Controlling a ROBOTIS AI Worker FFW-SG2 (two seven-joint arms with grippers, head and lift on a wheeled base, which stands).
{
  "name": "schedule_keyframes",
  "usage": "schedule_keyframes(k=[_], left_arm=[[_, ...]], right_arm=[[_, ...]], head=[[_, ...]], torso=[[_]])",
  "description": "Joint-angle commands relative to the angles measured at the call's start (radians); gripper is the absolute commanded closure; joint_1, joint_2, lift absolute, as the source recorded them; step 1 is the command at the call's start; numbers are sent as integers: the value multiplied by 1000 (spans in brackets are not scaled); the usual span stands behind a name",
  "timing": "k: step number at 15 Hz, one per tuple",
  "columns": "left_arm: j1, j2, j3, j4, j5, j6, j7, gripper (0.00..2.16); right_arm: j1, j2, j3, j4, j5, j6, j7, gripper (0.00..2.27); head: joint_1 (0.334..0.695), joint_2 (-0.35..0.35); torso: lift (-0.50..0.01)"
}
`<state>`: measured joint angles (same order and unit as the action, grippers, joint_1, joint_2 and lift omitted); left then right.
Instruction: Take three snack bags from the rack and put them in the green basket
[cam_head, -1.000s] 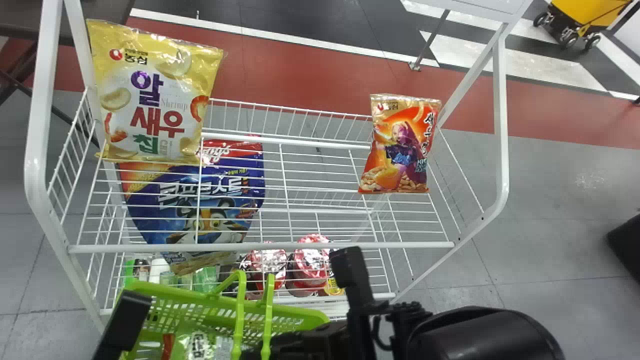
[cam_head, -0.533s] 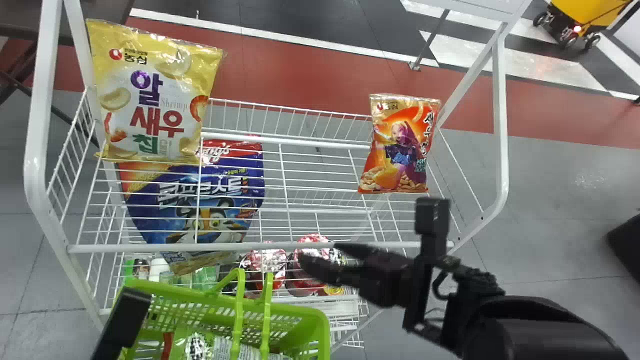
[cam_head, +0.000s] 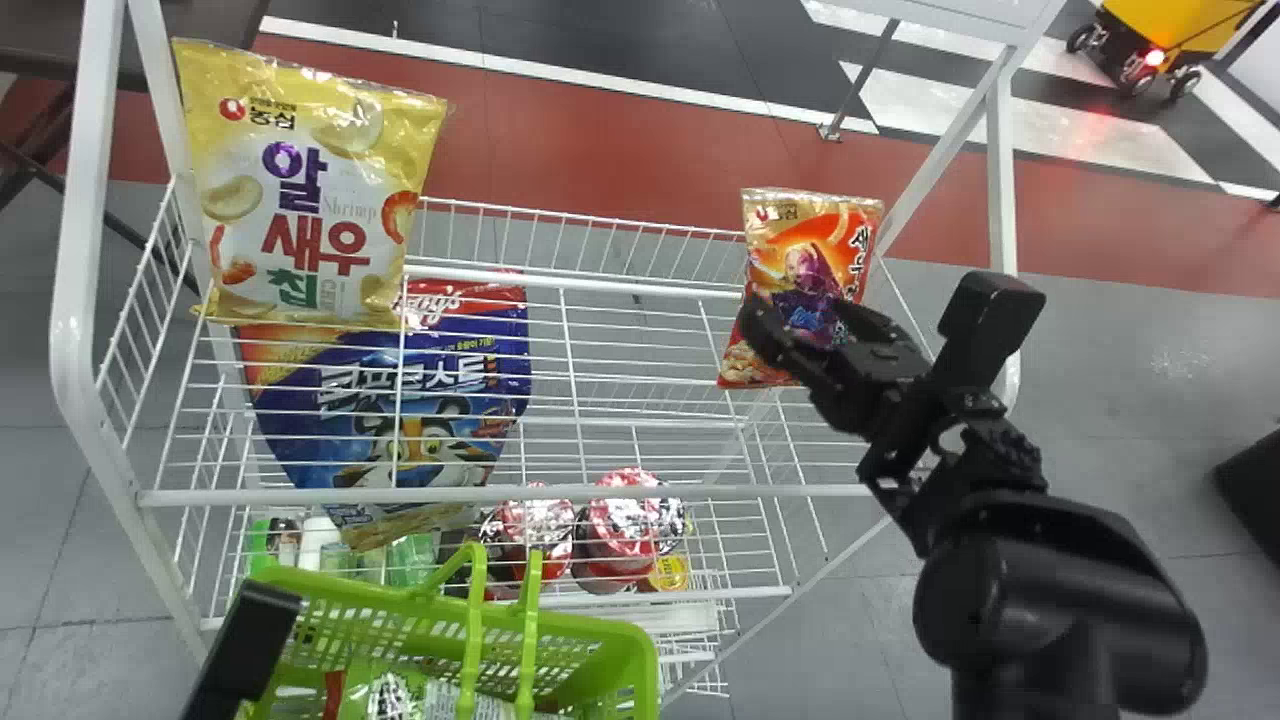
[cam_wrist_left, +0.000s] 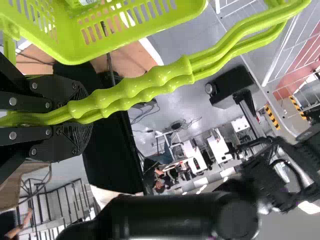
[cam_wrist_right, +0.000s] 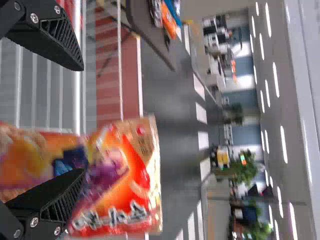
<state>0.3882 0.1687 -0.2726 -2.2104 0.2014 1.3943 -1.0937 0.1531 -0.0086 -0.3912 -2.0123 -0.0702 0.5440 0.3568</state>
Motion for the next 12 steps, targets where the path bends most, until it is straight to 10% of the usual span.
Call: schedule_keyframes(k=[1,5,10,12], left_arm=[[-2,3,7,6,3,-2,0,1754],[-11,0,6,11,1,1,2,1754],[-25,0,4,28,3,7,0,1754],[-23,0,6,28,4,7,0,1754]], right_arm=[[-70,-7,-37,112,10,-54,-6,97],[-129,-14,-32,219,66,-103,-9,167],[-164,-47,-40,257,50,35,116,1744],[-145,-47,-49,241,44,1,156,1986]], head=[[695,-350],[695,-350],[695,-350],[695,-350]], torso=[[-15],[-15],[-15],[-15]])
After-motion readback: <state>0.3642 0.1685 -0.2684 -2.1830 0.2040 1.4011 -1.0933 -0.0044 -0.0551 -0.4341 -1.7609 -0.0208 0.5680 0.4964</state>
